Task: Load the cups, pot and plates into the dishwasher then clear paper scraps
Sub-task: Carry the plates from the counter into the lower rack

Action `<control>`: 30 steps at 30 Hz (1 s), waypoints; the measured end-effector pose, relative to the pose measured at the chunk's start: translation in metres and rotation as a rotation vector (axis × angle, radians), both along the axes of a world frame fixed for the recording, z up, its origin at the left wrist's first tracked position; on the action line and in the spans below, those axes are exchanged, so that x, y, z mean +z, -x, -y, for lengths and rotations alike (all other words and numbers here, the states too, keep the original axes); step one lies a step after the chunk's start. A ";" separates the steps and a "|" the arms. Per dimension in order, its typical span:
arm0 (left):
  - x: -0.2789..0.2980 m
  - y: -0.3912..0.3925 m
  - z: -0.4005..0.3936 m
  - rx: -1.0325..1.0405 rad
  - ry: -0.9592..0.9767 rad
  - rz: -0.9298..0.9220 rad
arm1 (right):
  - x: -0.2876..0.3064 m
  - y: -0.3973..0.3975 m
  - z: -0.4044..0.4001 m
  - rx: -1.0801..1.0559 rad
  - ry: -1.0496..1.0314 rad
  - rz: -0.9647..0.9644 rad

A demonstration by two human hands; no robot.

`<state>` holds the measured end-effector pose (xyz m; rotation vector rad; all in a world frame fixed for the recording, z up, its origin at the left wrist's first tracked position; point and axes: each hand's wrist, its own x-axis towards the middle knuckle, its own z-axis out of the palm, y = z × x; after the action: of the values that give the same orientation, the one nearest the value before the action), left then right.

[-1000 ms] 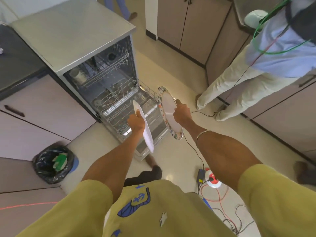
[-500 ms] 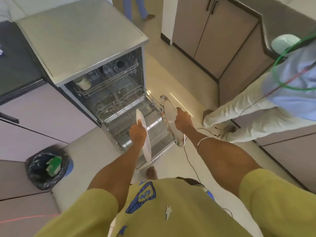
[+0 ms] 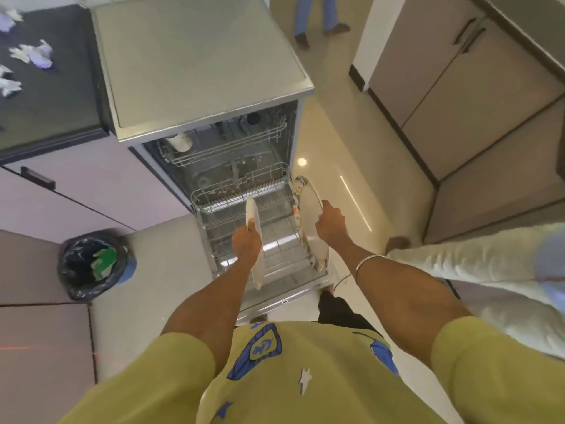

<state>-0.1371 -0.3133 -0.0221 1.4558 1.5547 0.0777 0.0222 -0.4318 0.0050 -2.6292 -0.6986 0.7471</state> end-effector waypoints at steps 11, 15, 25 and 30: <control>-0.047 -0.119 0.001 0.270 0.069 0.022 | -0.049 -0.117 -0.036 0.166 0.038 -0.130; -0.059 -0.155 -0.001 0.369 0.072 0.052 | -0.072 -0.139 -0.043 0.160 0.059 -0.212; -0.153 -0.188 0.004 0.350 -0.010 -0.045 | -0.158 -0.137 -0.058 0.040 0.038 -0.353; -0.193 -0.190 0.006 0.335 -0.044 -0.061 | -0.197 -0.140 -0.066 0.036 0.036 -0.358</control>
<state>0.0525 -0.3196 -0.2147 1.2276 1.8452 0.2690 0.1626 -0.3656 -0.1922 -2.4218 -0.6334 1.2105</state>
